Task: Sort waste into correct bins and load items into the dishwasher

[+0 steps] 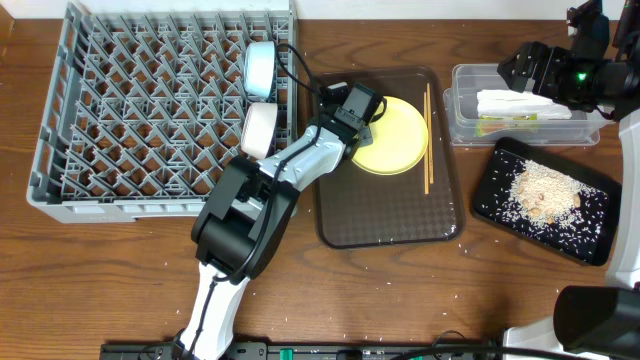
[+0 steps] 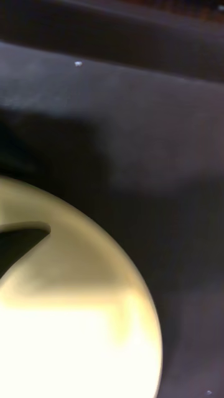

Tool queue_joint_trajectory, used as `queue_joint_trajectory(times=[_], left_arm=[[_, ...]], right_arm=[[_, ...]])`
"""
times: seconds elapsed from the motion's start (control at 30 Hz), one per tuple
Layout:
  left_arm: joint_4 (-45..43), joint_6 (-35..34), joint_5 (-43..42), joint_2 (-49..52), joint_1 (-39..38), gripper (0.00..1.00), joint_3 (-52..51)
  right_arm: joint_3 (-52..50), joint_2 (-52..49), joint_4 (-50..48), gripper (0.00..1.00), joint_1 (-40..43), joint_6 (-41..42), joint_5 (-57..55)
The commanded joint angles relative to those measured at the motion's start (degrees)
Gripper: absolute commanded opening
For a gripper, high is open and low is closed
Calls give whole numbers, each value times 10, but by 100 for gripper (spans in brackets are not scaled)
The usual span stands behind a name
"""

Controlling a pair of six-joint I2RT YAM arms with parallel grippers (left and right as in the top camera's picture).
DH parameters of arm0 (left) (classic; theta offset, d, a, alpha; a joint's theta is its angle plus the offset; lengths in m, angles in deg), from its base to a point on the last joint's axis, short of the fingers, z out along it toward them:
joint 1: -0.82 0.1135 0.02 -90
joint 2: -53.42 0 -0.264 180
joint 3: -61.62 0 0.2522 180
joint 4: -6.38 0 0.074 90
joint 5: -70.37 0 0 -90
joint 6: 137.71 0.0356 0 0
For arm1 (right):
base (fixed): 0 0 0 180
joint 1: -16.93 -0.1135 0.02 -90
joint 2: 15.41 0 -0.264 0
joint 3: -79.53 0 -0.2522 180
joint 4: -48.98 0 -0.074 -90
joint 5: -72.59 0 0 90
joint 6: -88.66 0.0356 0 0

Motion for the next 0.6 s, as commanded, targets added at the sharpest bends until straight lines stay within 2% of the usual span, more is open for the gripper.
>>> queue_joint_trajectory(times=[0.0, 0.13, 0.27, 0.47, 0.57], left_arm=[[13, -3, 2, 52, 1, 8, -13], [15, 9, 39, 44, 1, 7, -13], [16, 51, 41, 9, 1, 7, -13], [44, 94, 157, -76, -6, 7, -13], [45, 121, 178, -101, -12, 7, -13]], right_arm=[[-1, -1, 0, 99, -2, -4, 2], [-1, -1, 0, 99, -2, -4, 2], [-1, -1, 0, 99, -2, -4, 2], [-1, -1, 0, 99, -2, -4, 2], [-1, -1, 0, 99, -2, -4, 2]])
